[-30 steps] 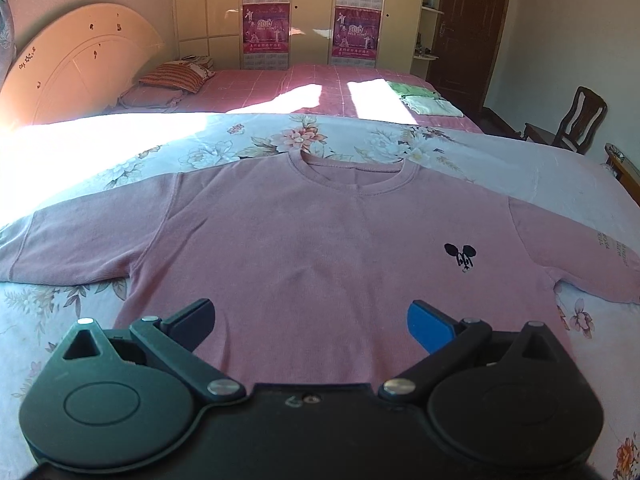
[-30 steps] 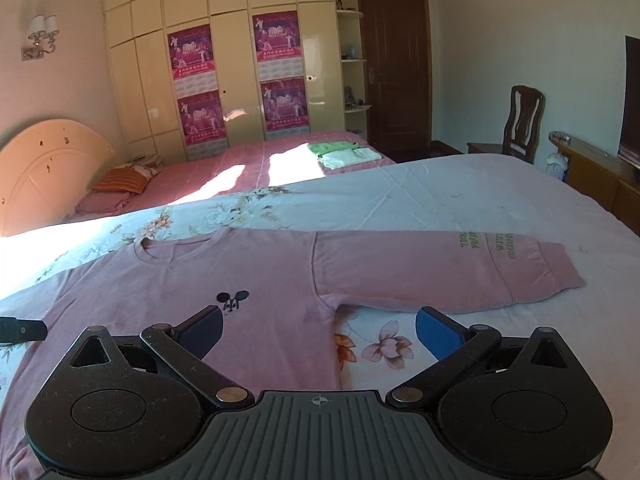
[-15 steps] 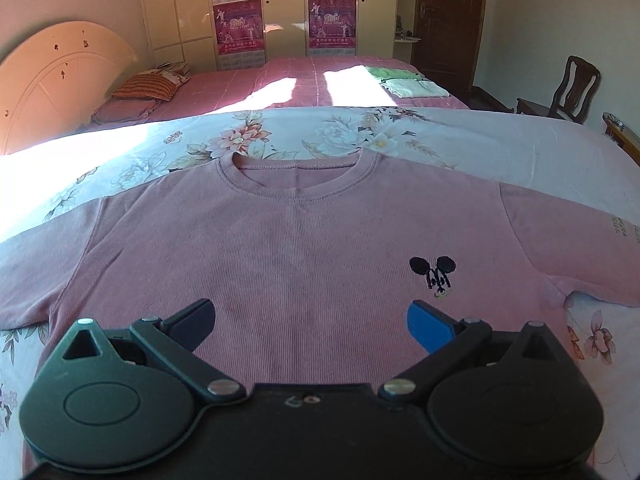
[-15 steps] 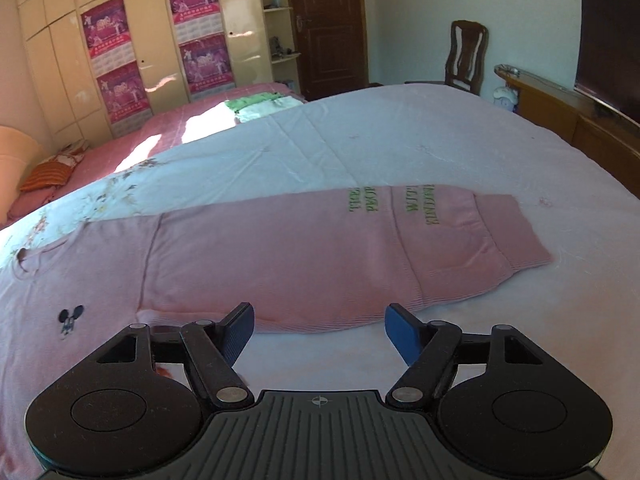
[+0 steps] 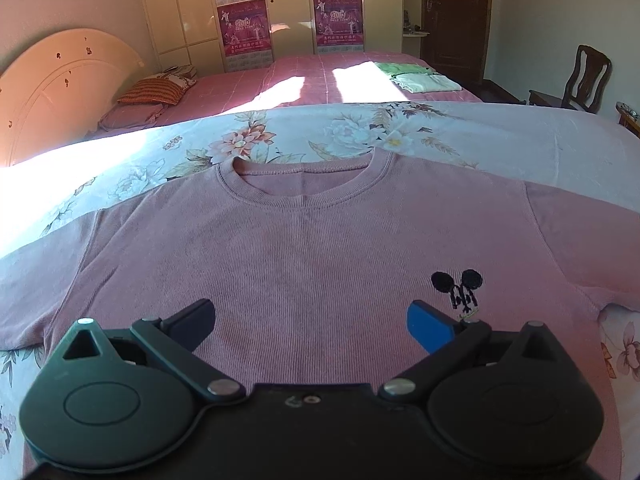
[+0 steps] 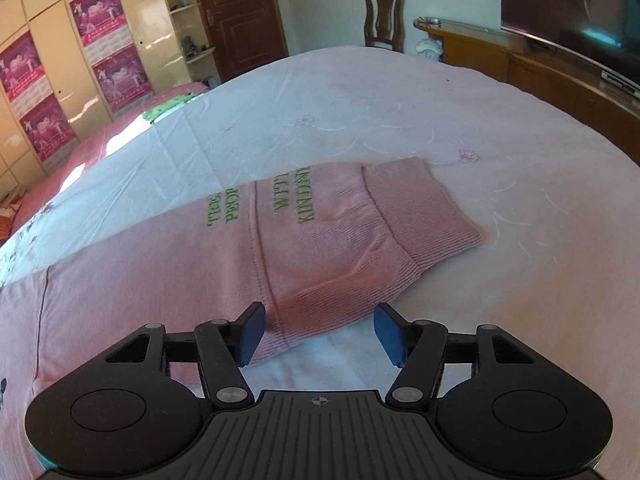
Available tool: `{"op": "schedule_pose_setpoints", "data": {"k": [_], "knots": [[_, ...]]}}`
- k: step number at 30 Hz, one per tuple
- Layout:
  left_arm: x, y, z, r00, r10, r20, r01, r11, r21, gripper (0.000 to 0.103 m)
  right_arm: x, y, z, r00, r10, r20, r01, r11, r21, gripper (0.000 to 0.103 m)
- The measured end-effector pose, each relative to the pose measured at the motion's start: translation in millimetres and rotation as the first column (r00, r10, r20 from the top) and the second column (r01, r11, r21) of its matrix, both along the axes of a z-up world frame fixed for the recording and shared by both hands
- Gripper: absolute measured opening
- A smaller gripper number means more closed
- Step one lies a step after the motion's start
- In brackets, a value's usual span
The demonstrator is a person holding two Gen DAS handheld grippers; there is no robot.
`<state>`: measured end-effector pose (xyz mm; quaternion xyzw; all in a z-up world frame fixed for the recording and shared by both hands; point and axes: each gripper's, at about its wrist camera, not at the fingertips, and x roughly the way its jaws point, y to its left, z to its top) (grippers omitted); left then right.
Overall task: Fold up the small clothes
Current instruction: 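Grasp the sleeve cuff with the right tool and lift it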
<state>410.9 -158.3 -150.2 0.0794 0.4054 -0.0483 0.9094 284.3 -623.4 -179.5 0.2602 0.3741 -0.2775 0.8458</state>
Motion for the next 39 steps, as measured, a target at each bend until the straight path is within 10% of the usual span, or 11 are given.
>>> {"op": "schedule_pose_setpoints", "data": {"k": [9,18,25,33,39], "knots": [[3.8,0.9,-5.7,1.0,-0.025,-0.015,0.024,0.999,-0.024,0.092,-6.1,-15.4,6.2,0.997,-0.057,0.053,0.056,0.998,0.006,0.009],[7.5,18.9,3.9,1.0,-0.012,-0.025,0.009,0.996,-0.091,0.087,28.5,41.6,55.5,0.969,0.148,0.197,-0.127,0.985,-0.118,0.008],[6.5,47.1,21.7,1.0,0.014,-0.022,-0.016,0.994,-0.107,0.076,84.8,159.2,79.6,0.835,0.463,0.296,-0.438,0.886,-0.151,0.008],[7.4,81.8,25.3,0.998,0.063,-0.019,-0.066,0.985,-0.158,0.082,124.9,303.8,37.8,0.612,0.766,0.194,-0.768,0.635,-0.083,0.008],[14.4,64.5,8.1,0.995,-0.073,-0.067,0.054,0.968,-0.246,0.082,106.0,298.1,35.1,0.685,0.712,0.155,-0.708,0.701,-0.092,0.01]]}}
